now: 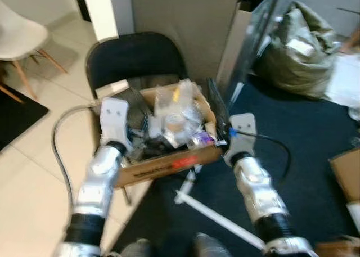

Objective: Picking trash to rubbish bin

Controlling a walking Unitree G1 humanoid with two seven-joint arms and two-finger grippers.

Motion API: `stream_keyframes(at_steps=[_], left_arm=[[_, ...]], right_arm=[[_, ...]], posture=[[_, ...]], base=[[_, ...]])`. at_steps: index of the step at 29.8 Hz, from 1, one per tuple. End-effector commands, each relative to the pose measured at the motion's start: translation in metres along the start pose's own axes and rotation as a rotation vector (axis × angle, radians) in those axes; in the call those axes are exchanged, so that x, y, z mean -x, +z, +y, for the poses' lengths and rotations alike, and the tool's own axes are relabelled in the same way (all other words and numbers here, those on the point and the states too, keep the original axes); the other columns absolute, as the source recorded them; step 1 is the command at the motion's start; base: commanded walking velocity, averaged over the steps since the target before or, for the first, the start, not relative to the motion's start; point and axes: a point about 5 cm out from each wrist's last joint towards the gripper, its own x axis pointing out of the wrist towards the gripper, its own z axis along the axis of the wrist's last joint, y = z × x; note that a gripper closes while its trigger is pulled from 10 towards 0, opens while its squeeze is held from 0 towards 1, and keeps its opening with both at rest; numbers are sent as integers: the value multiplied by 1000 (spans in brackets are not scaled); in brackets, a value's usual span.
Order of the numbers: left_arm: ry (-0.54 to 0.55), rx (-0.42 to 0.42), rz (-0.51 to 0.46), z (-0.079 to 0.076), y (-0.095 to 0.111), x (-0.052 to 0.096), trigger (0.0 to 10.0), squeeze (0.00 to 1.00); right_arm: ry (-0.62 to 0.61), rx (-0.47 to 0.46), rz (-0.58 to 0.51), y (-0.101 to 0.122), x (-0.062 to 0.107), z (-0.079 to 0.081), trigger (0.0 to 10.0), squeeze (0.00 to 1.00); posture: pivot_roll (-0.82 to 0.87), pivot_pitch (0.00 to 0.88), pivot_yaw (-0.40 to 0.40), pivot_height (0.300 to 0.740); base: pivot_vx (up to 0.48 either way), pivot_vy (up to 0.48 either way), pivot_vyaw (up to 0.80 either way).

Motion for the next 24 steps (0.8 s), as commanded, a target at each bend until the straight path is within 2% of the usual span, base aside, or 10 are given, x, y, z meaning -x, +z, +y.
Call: stream_keyframes(at_steps=[1, 12, 24], left_arm=[[7, -2, 16, 2, -4, 1, 10000, 0], [10, -2, 12, 2, -4, 2, 10000, 0], [13, -1, 10, 2, -4, 2, 10000, 0]], right_arm=[[-2, -12, -26, 4, -1, 1, 10000, 0], [6, -8, -29, 5, -2, 2, 10000, 0], [0, -41, -41, 6, -2, 1, 10000, 0]], posture=[[-59, 51, -22, 740], [-60, 37, -29, 740], [-59, 42, -32, 740]], base=[[281, 0, 456], [280, 0, 455], [281, 0, 0]])
